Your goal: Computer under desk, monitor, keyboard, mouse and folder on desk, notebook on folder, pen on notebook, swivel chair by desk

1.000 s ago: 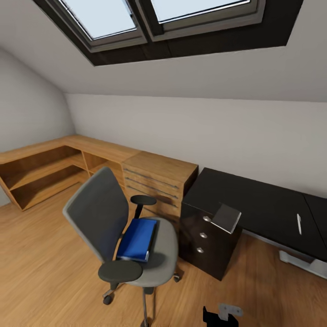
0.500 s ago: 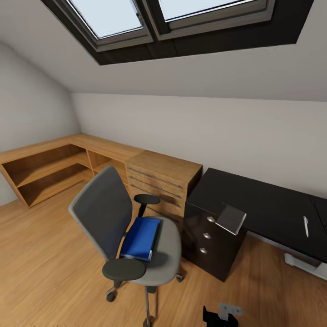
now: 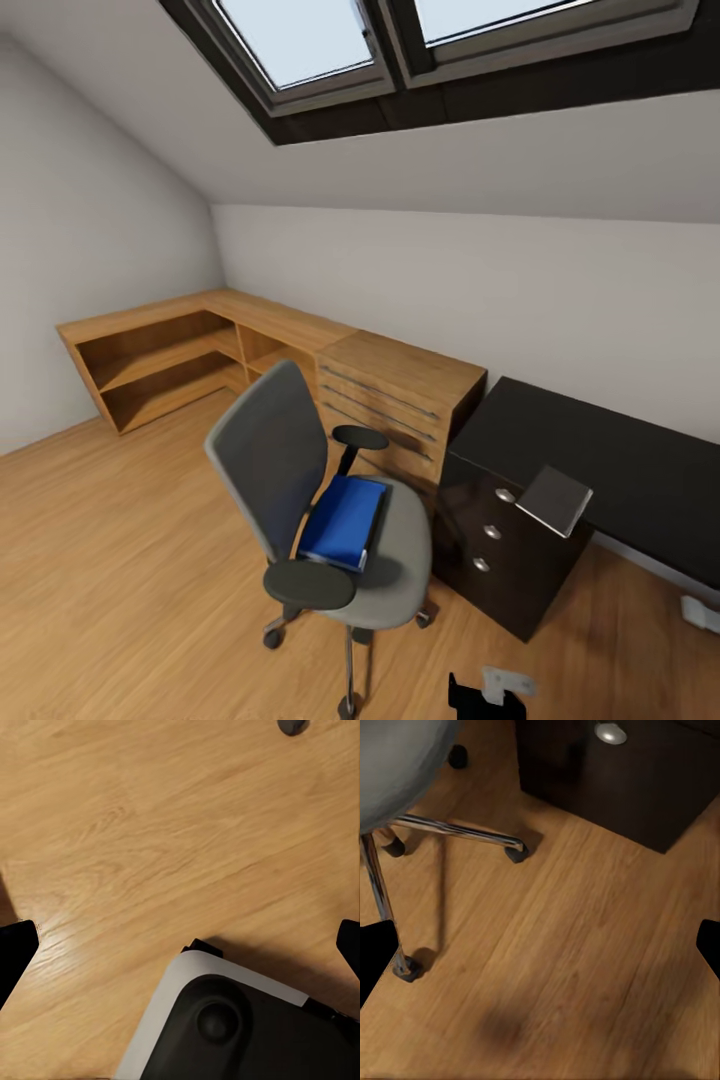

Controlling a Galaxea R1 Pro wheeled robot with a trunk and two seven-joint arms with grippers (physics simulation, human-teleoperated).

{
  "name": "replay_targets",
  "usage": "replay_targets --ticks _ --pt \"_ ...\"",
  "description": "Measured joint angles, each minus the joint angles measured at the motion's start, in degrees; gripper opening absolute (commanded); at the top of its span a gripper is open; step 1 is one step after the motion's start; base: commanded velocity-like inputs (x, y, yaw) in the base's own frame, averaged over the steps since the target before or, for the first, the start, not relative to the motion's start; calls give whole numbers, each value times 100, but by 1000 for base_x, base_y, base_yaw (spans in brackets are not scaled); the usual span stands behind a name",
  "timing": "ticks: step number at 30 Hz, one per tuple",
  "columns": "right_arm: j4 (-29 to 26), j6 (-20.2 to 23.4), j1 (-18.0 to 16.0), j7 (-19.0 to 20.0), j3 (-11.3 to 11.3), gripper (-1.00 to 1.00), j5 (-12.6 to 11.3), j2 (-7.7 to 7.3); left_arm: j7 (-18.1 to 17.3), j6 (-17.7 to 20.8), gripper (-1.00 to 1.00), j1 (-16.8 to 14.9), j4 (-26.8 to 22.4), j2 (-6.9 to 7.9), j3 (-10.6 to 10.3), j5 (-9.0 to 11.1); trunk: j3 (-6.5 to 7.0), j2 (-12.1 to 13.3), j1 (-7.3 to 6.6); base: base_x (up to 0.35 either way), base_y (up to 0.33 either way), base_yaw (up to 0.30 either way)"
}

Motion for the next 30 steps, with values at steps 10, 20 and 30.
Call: replay_targets --ticks 10,20,30 --pt "-3 0 0 0 -6 100 -10 -22 -15 -3 100 0 2 -10 -4 -7 -1 -1 -15 53 0 230" --pt "-611 264 -10 -37 -43 100 -44 -325 -19 -5 100 0 2 -5 -7 -9 -2 0 0 110 0 10" --pt "-2527 2305 -13 -60 -28 100 -43 -325 -18 -5 100 0 2 -3 -5 -2 -2 0 0 2 0 0"
